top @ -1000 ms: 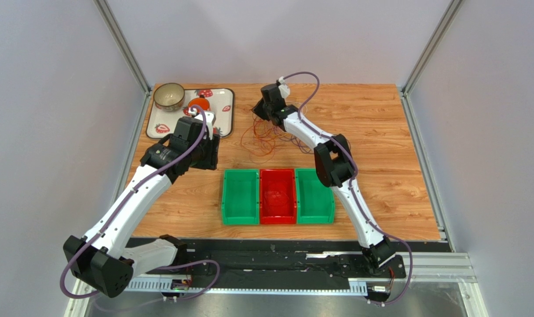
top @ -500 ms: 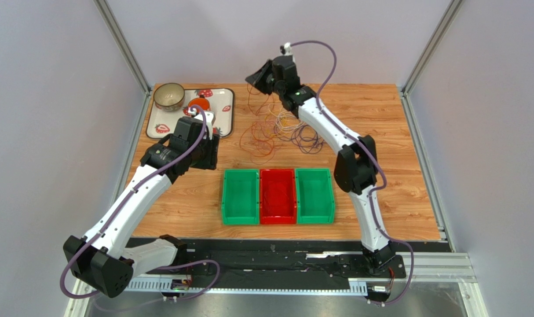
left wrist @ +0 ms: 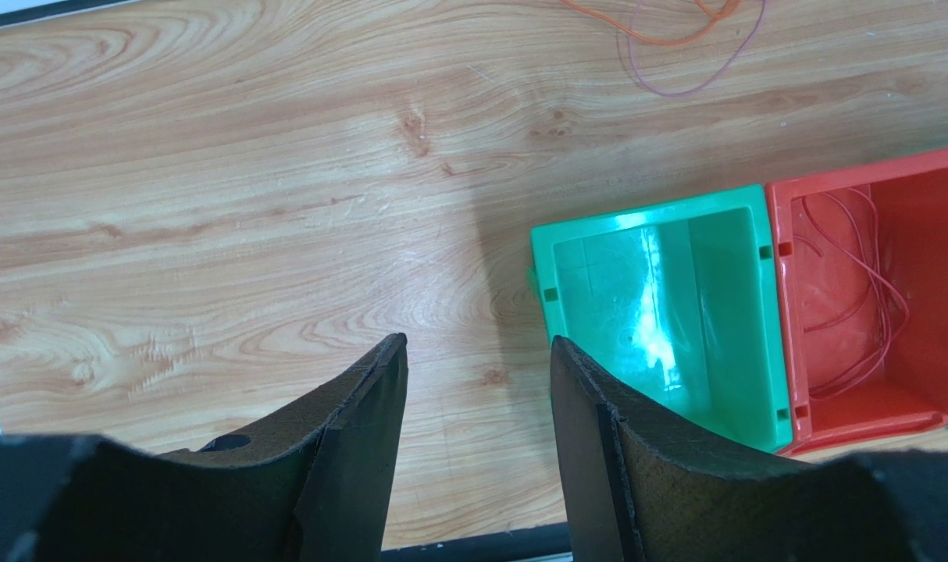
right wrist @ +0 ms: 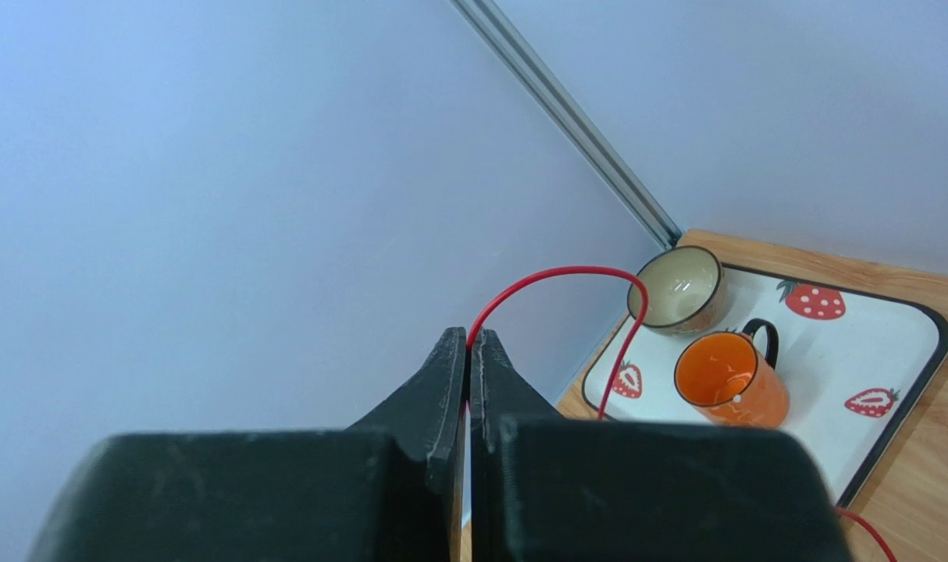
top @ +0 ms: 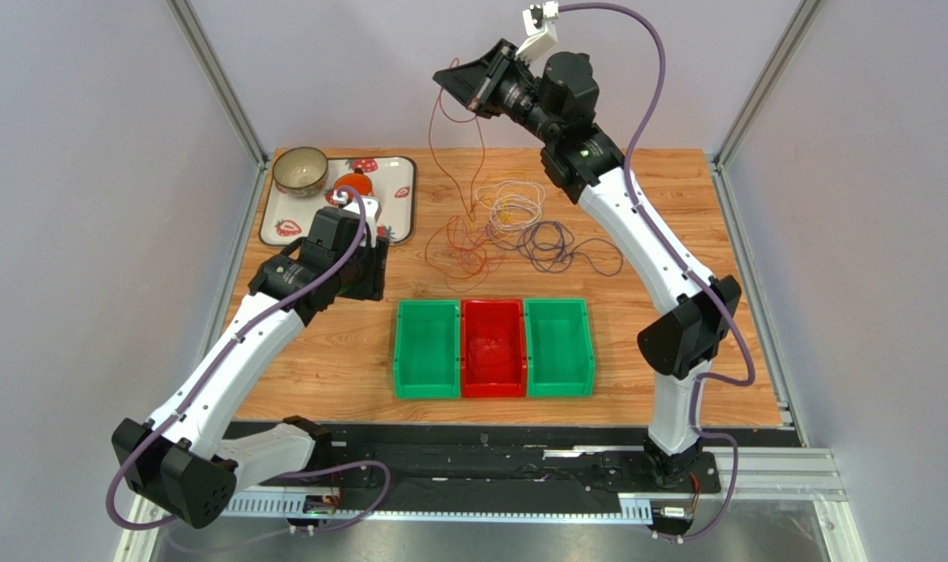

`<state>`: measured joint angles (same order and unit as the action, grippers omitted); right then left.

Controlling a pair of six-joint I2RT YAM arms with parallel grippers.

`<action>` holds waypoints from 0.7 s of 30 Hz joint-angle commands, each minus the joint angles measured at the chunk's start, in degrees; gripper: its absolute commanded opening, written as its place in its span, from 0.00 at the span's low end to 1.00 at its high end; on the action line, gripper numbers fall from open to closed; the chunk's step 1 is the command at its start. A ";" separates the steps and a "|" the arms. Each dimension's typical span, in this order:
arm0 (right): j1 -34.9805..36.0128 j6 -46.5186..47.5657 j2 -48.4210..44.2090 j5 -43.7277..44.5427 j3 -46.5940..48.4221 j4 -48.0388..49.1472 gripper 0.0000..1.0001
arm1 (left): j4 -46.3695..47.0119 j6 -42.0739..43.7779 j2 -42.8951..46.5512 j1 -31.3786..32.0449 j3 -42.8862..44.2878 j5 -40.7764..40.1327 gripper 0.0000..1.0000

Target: Untangle the cables

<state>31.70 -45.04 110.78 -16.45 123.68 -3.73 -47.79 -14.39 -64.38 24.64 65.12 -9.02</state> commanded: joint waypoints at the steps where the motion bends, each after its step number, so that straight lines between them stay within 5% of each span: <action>1: 0.29 2.41 -3.55 -4.38 -2.47 0.83 0.00 | 0.42 1.12 1.27 -0.12 0.27 -0.21 0.57; 8: 0.55 4.69 -9.62 -6.58 -6.35 2.85 0.00 | 0.42 1.03 1.28 -0.21 0.27 0.23 0.58; 17: 0.99 0.57 -11.73 -3.16 5.68 0.65 0.00 | 0.42 1.30 0.04 -0.21 0.36 -0.21 0.58; 21: 1.08 -4.69 -13.66 -2.53 5.88 7.72 0.00 | 0.33 1.38 -0.13 -0.21 0.27 -0.83 0.58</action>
<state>32.38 -44.62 101.97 -20.29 126.54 -3.75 -47.79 -14.37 -64.40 24.64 65.12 -9.13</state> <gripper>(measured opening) 0.011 0.579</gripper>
